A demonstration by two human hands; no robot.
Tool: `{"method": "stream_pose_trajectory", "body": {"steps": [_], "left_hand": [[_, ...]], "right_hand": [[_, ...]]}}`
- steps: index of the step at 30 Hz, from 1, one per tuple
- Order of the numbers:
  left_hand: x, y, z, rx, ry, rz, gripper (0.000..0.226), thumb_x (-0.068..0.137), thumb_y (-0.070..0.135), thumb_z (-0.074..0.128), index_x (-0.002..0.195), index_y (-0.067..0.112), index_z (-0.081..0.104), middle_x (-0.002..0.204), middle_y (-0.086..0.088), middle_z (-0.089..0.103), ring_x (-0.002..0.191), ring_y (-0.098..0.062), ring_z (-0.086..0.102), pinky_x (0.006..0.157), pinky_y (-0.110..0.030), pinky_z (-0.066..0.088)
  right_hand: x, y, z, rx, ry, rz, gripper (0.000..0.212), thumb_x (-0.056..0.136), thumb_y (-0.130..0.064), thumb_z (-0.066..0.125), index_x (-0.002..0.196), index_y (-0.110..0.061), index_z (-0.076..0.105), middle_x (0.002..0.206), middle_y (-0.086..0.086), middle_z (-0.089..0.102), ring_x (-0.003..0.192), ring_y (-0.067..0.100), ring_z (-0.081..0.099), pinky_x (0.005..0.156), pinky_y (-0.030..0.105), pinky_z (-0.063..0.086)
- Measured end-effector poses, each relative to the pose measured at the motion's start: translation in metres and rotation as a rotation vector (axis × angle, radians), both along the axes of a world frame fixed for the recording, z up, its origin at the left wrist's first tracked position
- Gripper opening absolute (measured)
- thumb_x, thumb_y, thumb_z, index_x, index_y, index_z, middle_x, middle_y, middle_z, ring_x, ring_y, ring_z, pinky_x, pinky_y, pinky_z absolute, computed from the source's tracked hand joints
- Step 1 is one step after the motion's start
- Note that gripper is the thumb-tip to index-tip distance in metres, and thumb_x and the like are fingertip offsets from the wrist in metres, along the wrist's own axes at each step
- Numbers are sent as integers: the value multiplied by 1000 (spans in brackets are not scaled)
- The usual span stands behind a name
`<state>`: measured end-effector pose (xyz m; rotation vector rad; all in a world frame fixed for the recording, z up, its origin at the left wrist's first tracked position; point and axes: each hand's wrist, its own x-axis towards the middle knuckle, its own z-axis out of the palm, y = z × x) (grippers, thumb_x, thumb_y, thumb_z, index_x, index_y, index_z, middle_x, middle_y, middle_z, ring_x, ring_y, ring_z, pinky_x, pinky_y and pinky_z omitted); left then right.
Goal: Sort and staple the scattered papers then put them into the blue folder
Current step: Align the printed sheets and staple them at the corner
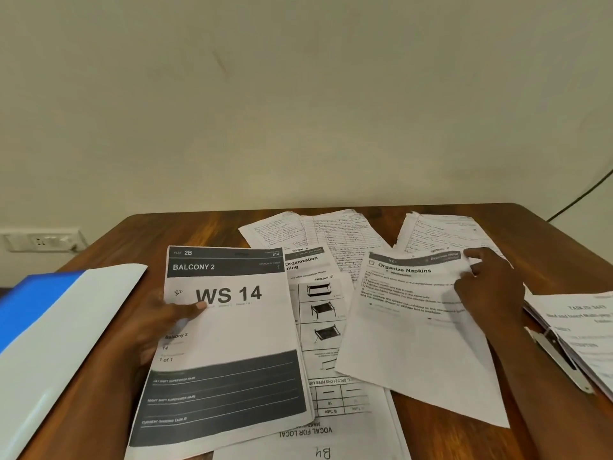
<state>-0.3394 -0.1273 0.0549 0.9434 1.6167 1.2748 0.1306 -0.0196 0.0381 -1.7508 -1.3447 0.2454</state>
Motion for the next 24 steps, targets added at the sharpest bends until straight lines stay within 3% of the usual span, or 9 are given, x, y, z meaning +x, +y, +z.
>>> {"method": "stream_pose_trajectory", "body": {"steps": [4,9,12,14,15,17,19,22,24], "left_hand": [[4,-1,3,41,-32,0,22,94,-9,64,95,13,62,58,5,74,47,-14,71,36,-22,51],[-5,1,-1,29,-77,3,24,91,-5,68,110,10,65,72,-1,79,57,-22,76,43,-29,57],[-14,1,-2,61,-118,-6,49,76,11,84,122,13,66,103,-14,80,82,-40,78,72,-53,64],[-21,3,-8,74,-99,11,68,64,21,92,127,16,66,117,-18,76,94,-47,76,89,-64,58],[-18,2,-5,67,-99,-2,63,68,18,91,125,16,66,116,-19,76,90,-45,77,86,-62,61],[-11,2,-2,53,-75,-1,35,83,3,78,115,13,66,98,-16,80,69,-32,79,59,-43,65],[-7,4,-4,47,-72,8,26,90,-3,71,107,15,64,79,-5,80,56,-21,76,42,-26,56],[-8,5,-5,47,-35,30,26,90,-2,73,107,16,64,72,3,79,56,-19,75,41,-23,54],[-11,6,-7,40,-2,48,32,86,3,79,112,15,66,89,-4,81,66,-28,77,53,-33,61]], "right_hand": [[-5,6,5,31,190,31,37,90,-3,74,121,-22,70,112,7,72,99,25,66,88,35,51],[-42,6,-6,-105,271,220,33,86,-9,80,114,-25,73,89,0,71,87,20,69,84,33,54],[-69,-4,-13,-142,284,322,36,84,-12,83,113,-29,70,87,-2,72,84,16,71,72,30,55],[-87,-14,-17,-175,267,390,40,82,-16,86,114,-33,68,84,-6,75,82,12,73,74,34,60],[-95,-19,-18,-181,233,423,43,80,-17,87,115,-33,67,83,-8,76,80,9,73,76,36,62],[-108,-28,-21,-169,169,489,48,78,-19,90,118,-31,65,85,-11,76,76,3,72,77,33,62],[-117,-38,-21,-148,156,549,51,77,-14,91,117,-28,63,89,-14,73,72,-5,67,67,14,55],[-123,-46,-25,-92,123,585,59,74,-11,93,121,-25,61,96,-18,65,78,-7,63,65,4,47],[-126,-49,-25,-73,106,593,63,74,-12,93,126,-25,60,102,-20,63,90,-6,62,69,1,45]]}}
